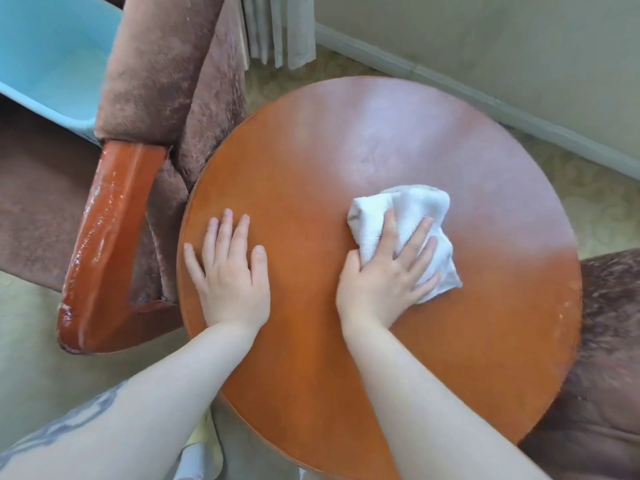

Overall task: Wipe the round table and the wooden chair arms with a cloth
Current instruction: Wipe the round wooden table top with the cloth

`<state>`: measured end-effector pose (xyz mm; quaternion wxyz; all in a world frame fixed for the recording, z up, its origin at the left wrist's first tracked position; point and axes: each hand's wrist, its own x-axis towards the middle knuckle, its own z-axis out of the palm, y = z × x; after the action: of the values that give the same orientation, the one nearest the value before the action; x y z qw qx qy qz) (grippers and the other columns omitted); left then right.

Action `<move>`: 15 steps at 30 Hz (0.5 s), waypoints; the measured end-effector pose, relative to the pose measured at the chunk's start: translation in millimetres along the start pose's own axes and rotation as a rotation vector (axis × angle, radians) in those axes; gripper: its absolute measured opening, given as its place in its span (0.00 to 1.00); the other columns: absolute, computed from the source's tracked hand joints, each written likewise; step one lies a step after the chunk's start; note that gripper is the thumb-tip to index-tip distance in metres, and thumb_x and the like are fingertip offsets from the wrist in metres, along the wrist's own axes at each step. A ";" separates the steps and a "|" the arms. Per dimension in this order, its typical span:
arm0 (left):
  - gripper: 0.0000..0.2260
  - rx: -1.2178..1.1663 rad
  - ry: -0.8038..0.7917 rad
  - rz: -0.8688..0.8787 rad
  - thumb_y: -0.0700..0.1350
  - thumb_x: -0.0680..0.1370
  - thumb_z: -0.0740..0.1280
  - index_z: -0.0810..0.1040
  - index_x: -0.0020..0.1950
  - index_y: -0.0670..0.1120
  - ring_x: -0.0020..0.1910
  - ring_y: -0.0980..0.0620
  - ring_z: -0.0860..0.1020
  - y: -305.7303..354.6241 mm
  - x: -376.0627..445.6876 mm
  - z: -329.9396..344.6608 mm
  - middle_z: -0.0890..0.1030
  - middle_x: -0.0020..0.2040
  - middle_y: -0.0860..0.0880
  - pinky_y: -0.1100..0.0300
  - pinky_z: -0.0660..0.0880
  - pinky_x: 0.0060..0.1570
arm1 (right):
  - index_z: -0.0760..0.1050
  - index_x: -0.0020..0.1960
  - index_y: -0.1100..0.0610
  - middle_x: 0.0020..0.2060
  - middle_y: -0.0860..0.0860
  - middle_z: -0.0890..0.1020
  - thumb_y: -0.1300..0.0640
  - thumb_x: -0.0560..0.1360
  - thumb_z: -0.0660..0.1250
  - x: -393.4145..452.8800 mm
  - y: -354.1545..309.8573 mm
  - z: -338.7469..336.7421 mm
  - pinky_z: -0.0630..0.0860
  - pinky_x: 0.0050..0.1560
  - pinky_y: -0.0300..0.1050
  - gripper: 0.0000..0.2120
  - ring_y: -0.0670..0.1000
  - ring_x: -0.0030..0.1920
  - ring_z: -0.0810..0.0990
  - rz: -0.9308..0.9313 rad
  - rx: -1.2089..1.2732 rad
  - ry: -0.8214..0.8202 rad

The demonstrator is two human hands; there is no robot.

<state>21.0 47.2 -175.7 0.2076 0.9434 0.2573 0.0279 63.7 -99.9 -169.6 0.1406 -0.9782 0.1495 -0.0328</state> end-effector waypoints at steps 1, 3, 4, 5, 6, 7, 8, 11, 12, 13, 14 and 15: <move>0.24 0.000 0.008 -0.011 0.54 0.80 0.48 0.63 0.76 0.51 0.78 0.52 0.53 1.3 -0.3 0.7 0.60 0.78 0.51 0.46 0.41 0.75 | 0.62 0.74 0.43 0.78 0.54 0.56 0.49 0.66 0.65 -20.8 -9.2 0.9 0.55 0.70 0.69 0.36 0.60 0.77 0.55 -0.088 0.006 -0.018; 0.25 0.019 -0.001 0.012 0.53 0.80 0.50 0.62 0.76 0.50 0.78 0.52 0.52 1.2 -1.6 0.3 0.59 0.78 0.50 0.46 0.41 0.75 | 0.63 0.73 0.44 0.77 0.54 0.58 0.47 0.66 0.62 -52.6 18.2 -1.4 0.55 0.70 0.70 0.34 0.60 0.77 0.55 -0.535 -0.034 -0.093; 0.25 0.048 -0.016 0.032 0.53 0.80 0.50 0.61 0.77 0.50 0.78 0.51 0.52 0.7 -2.1 -0.3 0.57 0.78 0.50 0.46 0.41 0.74 | 0.64 0.73 0.43 0.77 0.53 0.58 0.47 0.67 0.62 -54.7 45.7 -6.9 0.56 0.70 0.69 0.34 0.59 0.77 0.54 -0.792 -0.032 -0.132; 0.26 0.088 -0.032 0.049 0.54 0.80 0.49 0.59 0.77 0.50 0.78 0.51 0.51 0.7 -2.9 -1.2 0.56 0.79 0.50 0.46 0.40 0.74 | 0.64 0.73 0.42 0.77 0.51 0.57 0.46 0.68 0.63 -47.5 75.7 -15.9 0.56 0.70 0.69 0.33 0.58 0.77 0.54 -0.999 -0.033 -0.175; 0.26 0.129 -0.047 0.064 0.55 0.80 0.48 0.57 0.78 0.50 0.78 0.50 0.49 1.9 -3.8 -2.0 0.55 0.79 0.50 0.46 0.40 0.74 | 0.63 0.73 0.41 0.77 0.50 0.57 0.46 0.68 0.64 -35.9 106.8 -24.4 0.57 0.70 0.69 0.33 0.57 0.77 0.55 -1.116 -0.055 -0.212; 0.26 0.153 -0.062 0.087 0.55 0.80 0.48 0.56 0.78 0.51 0.78 0.50 0.48 5.7 -4.7 -2.4 0.54 0.79 0.50 0.46 0.39 0.74 | 0.62 0.74 0.41 0.77 0.49 0.57 0.46 0.68 0.64 -22.3 134.3 -33.0 0.58 0.69 0.69 0.34 0.57 0.77 0.56 -1.111 -0.081 -0.226; 0.26 0.153 -0.080 0.125 0.55 0.80 0.48 0.55 0.78 0.51 0.78 0.50 0.48 12.2 -5.7 -2.0 0.54 0.79 0.50 0.47 0.38 0.74 | 0.62 0.73 0.41 0.77 0.50 0.57 0.46 0.68 0.64 -8.7 153.6 -39.9 0.59 0.68 0.70 0.34 0.57 0.77 0.57 -0.997 -0.087 -0.195; 0.25 0.110 -0.144 0.304 0.54 0.80 0.48 0.58 0.77 0.52 0.78 0.51 0.49 43.0 -9.8 7.5 0.56 0.79 0.50 0.50 0.38 0.74 | 0.68 0.70 0.45 0.76 0.53 0.60 0.50 0.66 0.66 10.5 139.8 -37.7 0.58 0.68 0.70 0.32 0.59 0.75 0.60 -0.171 -0.095 0.040; 0.24 0.112 -0.160 0.356 0.53 0.81 0.48 0.59 0.77 0.52 0.78 0.52 0.50 54.6 -11.7 12.6 0.57 0.79 0.50 0.50 0.39 0.74 | 0.69 0.70 0.45 0.77 0.53 0.60 0.50 0.66 0.69 13.1 112.7 -31.2 0.57 0.69 0.70 0.33 0.59 0.76 0.59 0.087 -0.063 0.084; 0.24 0.120 -0.172 0.385 0.52 0.81 0.49 0.60 0.77 0.52 0.78 0.51 0.50 64.8 -13.7 17.6 0.58 0.78 0.51 0.50 0.40 0.74 | 0.68 0.71 0.44 0.77 0.53 0.59 0.50 0.65 0.70 14.0 85.6 -28.3 0.56 0.69 0.70 0.34 0.59 0.76 0.58 0.225 -0.016 0.066; 0.24 0.130 -0.179 0.395 0.51 0.81 0.49 0.60 0.77 0.51 0.78 0.51 0.51 72.0 -14.7 22.4 0.58 0.78 0.50 0.49 0.41 0.74 | 0.67 0.71 0.43 0.77 0.53 0.59 0.49 0.65 0.71 11.4 66.6 -25.5 0.55 0.70 0.70 0.35 0.59 0.76 0.57 0.228 0.000 0.048; 0.24 0.146 -0.187 0.398 0.51 0.81 0.49 0.60 0.77 0.51 0.78 0.51 0.52 76.4 -15.1 26.7 0.59 0.78 0.50 0.48 0.43 0.74 | 0.66 0.71 0.42 0.77 0.53 0.58 0.48 0.65 0.70 3.3 63.8 -22.2 0.55 0.69 0.70 0.35 0.59 0.76 0.57 0.110 -0.019 0.037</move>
<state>48.3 -30.1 -168.2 0.1521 0.9865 0.0473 -0.0381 46.5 -165.2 -166.4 0.1300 -0.9690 0.2062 -0.0417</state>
